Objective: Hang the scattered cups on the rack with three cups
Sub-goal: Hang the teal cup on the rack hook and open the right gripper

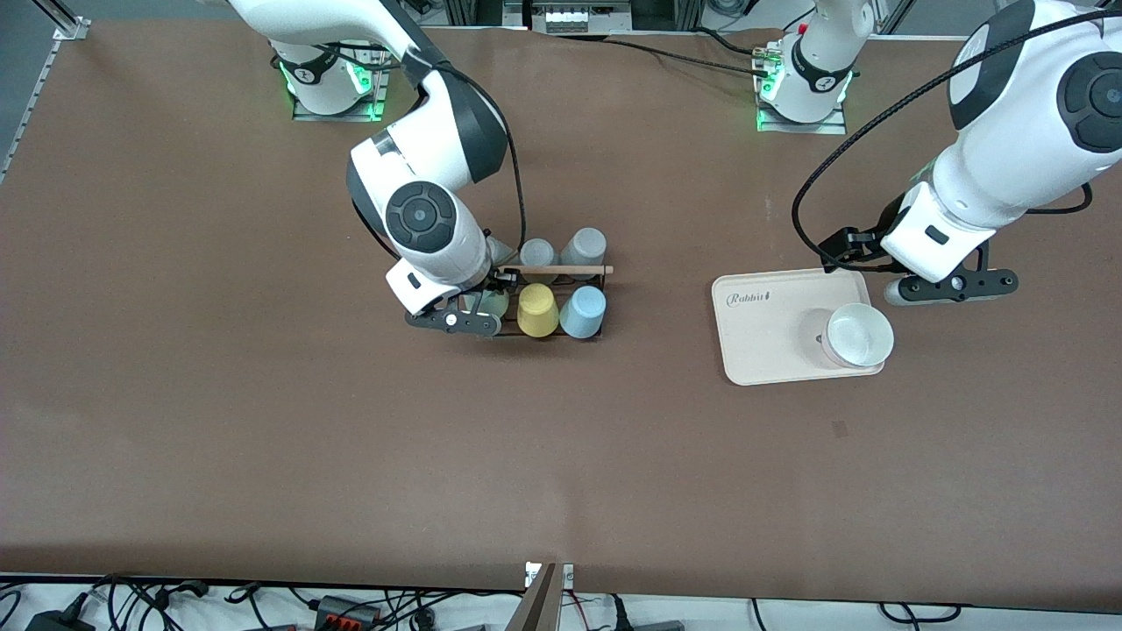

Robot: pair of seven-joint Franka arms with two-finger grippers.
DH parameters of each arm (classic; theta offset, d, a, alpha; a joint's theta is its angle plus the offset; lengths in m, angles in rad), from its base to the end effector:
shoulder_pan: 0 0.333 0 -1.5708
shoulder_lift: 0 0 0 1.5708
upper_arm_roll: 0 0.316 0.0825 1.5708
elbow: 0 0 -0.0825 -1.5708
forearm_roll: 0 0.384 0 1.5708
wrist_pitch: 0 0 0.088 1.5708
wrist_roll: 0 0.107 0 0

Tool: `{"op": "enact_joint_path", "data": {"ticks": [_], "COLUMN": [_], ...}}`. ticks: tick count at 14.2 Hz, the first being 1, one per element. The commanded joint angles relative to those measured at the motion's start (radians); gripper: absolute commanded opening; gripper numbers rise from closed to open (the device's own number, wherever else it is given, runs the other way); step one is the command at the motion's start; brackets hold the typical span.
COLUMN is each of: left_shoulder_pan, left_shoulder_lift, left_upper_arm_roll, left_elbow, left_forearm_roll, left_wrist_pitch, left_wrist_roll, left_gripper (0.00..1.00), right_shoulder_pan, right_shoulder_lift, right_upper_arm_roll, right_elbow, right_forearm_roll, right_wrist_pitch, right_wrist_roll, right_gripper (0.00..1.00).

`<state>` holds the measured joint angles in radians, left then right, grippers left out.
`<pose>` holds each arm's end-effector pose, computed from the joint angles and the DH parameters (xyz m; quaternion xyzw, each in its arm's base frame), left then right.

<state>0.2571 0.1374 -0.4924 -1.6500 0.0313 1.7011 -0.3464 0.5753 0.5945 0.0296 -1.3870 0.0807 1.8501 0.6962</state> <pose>0.5809 -0.1208 0.5276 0.9978 0.0537 -0.0383 0.0063 0.5774 0.4022 0.3538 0.9949 -0.0611 -0.0802 0.0027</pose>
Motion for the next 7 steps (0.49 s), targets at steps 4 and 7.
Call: {"op": "enact_joint_path", "data": {"ticks": [4, 7], "left_shoulder_pan": [0.013, 0.011], "left_shoulder_lift": [-0.022, -0.021], "left_upper_arm_roll": [-0.009, -0.009], "left_elbow": [-0.016, -0.008], "left_forearm_roll": [-0.022, -0.022], "left_wrist_pitch": [0.009, 0.009], "left_wrist_roll": [0.020, 0.020], "left_gripper": [1.00, 1.00], "right_shoulder_pan": [0.012, 0.006], "right_shoulder_lift": [0.065, 0.062], "right_upper_arm_roll": [-0.005, -0.005], "right_elbow": [0.020, 0.025], "right_forearm_roll": [0.001, 0.005], "right_wrist_pitch": [0.046, 0.038], "right_wrist_roll": [0.014, 0.003], "right_gripper": [0.15, 0.68]}}
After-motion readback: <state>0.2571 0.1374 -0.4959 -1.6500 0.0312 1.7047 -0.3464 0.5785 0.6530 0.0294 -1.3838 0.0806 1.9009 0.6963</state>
